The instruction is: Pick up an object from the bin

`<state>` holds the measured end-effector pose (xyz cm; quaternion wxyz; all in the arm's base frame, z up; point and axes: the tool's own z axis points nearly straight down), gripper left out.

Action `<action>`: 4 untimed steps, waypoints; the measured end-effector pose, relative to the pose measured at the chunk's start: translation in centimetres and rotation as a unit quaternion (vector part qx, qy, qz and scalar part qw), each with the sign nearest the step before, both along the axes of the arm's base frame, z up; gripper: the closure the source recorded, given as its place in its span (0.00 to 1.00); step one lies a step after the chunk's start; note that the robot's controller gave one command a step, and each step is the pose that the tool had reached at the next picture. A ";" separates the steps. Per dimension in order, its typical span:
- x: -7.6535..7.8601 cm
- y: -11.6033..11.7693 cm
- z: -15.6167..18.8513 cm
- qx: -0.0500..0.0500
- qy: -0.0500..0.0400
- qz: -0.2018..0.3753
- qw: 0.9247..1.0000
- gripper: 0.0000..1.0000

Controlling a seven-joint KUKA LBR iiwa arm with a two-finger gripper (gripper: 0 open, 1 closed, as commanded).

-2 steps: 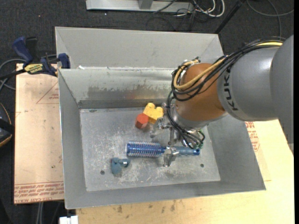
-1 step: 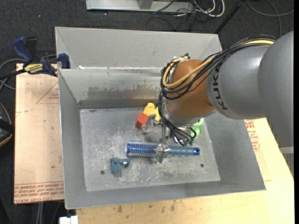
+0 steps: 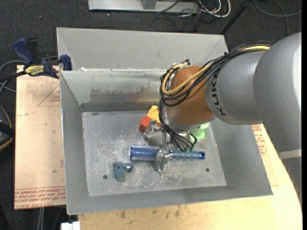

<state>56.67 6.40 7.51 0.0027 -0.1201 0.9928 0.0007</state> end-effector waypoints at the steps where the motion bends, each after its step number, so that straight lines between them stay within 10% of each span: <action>1: 0.2 0.1 0.3 0.000 0.001 0.000 1.000 0.00; 2: 0.4 0.2 0.6 0.001 -0.003 0.000 1.000 1.00; 4: 0.6 0.3 6.1 0.000 0.001 0.001 1.000 1.00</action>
Offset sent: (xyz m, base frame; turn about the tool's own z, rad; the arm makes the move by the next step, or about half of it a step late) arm 0.0000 0.0000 0.0000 0.0000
